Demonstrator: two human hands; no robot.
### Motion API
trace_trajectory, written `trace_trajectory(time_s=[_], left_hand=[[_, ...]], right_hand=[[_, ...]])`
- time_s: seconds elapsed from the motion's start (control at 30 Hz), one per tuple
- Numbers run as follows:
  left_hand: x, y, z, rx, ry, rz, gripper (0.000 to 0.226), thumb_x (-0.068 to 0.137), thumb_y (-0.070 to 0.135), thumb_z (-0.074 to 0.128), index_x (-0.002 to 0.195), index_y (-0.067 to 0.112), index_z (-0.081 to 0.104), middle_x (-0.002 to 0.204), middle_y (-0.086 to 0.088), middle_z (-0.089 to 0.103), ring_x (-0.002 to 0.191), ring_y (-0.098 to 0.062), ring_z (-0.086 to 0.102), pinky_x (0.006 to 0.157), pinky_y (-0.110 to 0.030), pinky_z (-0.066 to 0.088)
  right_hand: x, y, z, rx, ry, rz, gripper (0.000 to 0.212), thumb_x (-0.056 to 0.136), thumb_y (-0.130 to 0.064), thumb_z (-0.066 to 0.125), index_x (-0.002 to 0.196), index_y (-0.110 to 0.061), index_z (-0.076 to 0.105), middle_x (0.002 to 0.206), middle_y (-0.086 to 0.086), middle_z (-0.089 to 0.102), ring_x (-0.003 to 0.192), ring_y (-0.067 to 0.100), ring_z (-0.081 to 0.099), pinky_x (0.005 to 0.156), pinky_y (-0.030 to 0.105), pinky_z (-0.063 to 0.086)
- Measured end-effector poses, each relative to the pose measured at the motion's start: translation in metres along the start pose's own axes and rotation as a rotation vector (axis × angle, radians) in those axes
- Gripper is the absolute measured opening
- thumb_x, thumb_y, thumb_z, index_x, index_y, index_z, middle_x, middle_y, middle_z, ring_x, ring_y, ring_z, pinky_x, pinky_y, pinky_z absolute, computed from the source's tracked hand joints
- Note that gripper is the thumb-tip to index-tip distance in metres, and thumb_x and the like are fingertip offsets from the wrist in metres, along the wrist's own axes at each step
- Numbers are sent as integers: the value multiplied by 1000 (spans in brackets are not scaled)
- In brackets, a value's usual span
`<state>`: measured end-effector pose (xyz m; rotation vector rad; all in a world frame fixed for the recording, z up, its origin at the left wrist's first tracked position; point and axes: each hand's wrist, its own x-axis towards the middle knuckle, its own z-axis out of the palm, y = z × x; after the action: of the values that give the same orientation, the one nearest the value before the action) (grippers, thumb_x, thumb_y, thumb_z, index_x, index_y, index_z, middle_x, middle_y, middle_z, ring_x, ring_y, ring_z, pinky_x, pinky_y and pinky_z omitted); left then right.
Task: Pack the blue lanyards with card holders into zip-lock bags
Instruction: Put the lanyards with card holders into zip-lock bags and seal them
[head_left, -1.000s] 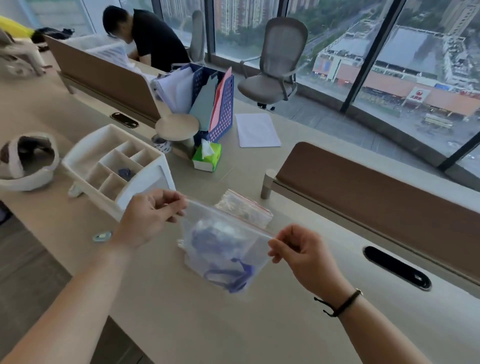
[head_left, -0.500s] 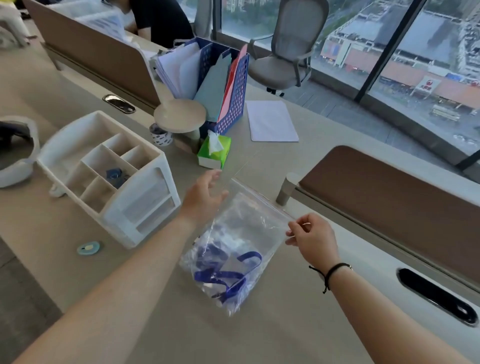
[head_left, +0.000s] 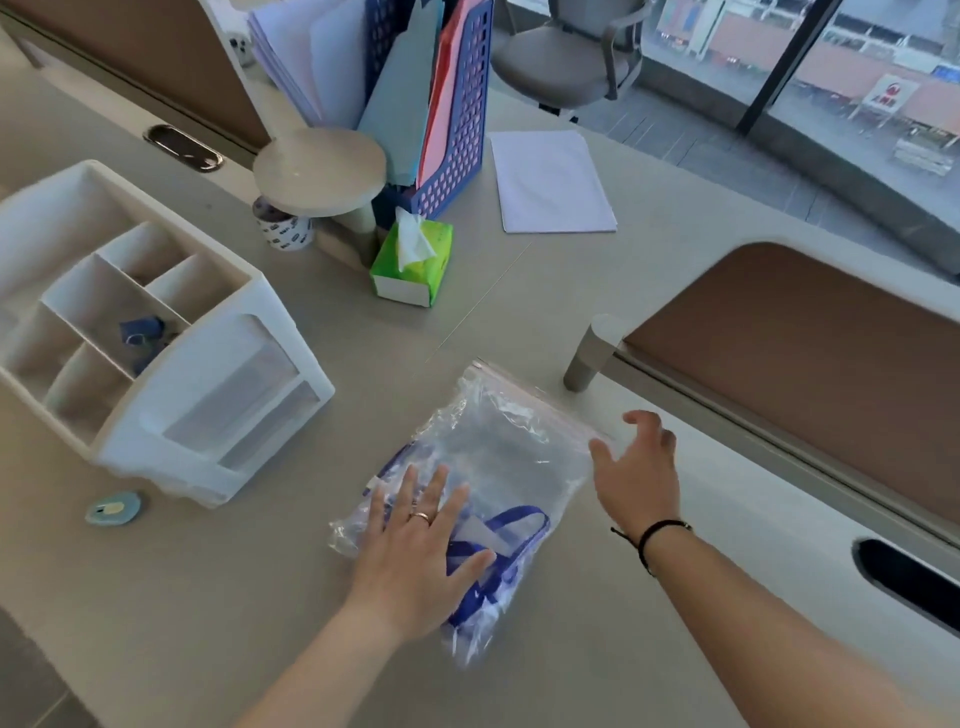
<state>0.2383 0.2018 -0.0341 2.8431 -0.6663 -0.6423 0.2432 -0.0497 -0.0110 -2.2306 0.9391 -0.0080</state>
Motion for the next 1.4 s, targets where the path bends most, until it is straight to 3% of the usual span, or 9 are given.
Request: trace_trajectory(time_s=[0.1, 0.17, 0.27, 0.33, 0.93, 1.13, 1.23, 1.3, 1.4], left_hand=[[10, -6, 12, 40, 2, -6, 85, 82, 88, 9, 155, 47, -5, 163, 10, -25, 148, -26, -33, 119, -55, -15], [12, -11, 16, 65, -2, -11, 85, 82, 88, 18, 156, 46, 15, 167, 5, -1, 154, -33, -11, 119, -60, -3], [15, -16, 28, 134, -20, -8, 84, 82, 78, 38, 153, 33, 36, 164, -2, 28, 150, -42, 18, 113, -64, 14], [18, -17, 33, 162, 14, -7, 85, 79, 71, 47, 153, 30, 37, 164, -4, 29, 148, -45, 23, 110, -67, 19], [30, -19, 47, 142, 11, -58, 86, 81, 71, 41, 157, 35, 23, 168, -2, 15, 152, -44, 12, 114, -69, 19], [34, -19, 26, 10, -99, -101, 93, 75, 80, 27, 152, 48, -13, 164, 11, -28, 149, -26, -31, 121, -58, -8], [38, -20, 1, -201, 35, -145, 92, 72, 84, 42, 152, 48, 14, 167, 4, 6, 154, -21, 2, 123, -52, 13], [51, -24, -17, -253, 231, -194, 80, 73, 79, 51, 143, 42, 37, 155, -3, 34, 143, -24, 32, 114, -49, 34], [84, -40, -35, -429, 250, -382, 69, 82, 62, 65, 140, 26, 48, 141, -6, 49, 128, -26, 48, 102, -46, 47]], right_hand=[[-31, -4, 32, -311, 99, -488, 55, 91, -46, 58, 139, -22, 45, 153, 13, 36, 134, 32, 39, 107, 46, 37], [-54, -12, 56, -415, -111, -707, 57, 96, -60, 34, 147, -35, 36, 162, 3, 24, 149, 25, 17, 117, 46, 14], [-77, -10, 84, -462, -470, -698, 60, 97, -67, 15, 152, -49, 2, 164, -14, -12, 149, 13, -23, 118, 45, -17], [-80, -4, 92, -480, -510, -649, 62, 96, -69, 11, 151, -49, -8, 161, -17, -19, 147, 10, -27, 118, 45, -20], [-60, 13, 111, -431, -456, -643, 76, 93, -74, 11, 155, -34, -7, 163, -17, -11, 147, 2, -23, 121, 41, -14], [-57, 5, 105, -306, -527, -577, 74, 93, -74, 15, 155, -40, -5, 162, -21, -11, 145, -2, -24, 123, 41, -14], [-53, 1, 88, -78, -500, -502, 69, 95, -67, 31, 155, -40, 11, 163, -20, 1, 149, -1, -12, 125, 37, -6], [-49, 5, 75, 61, -324, -380, 65, 95, -54, 50, 152, -31, 28, 160, -14, 23, 149, 5, 15, 124, 35, 15], [-43, 15, 57, 320, -104, 78, 55, 89, -33, 69, 139, -20, 49, 135, -1, 55, 120, 12, 53, 108, 39, 44]])
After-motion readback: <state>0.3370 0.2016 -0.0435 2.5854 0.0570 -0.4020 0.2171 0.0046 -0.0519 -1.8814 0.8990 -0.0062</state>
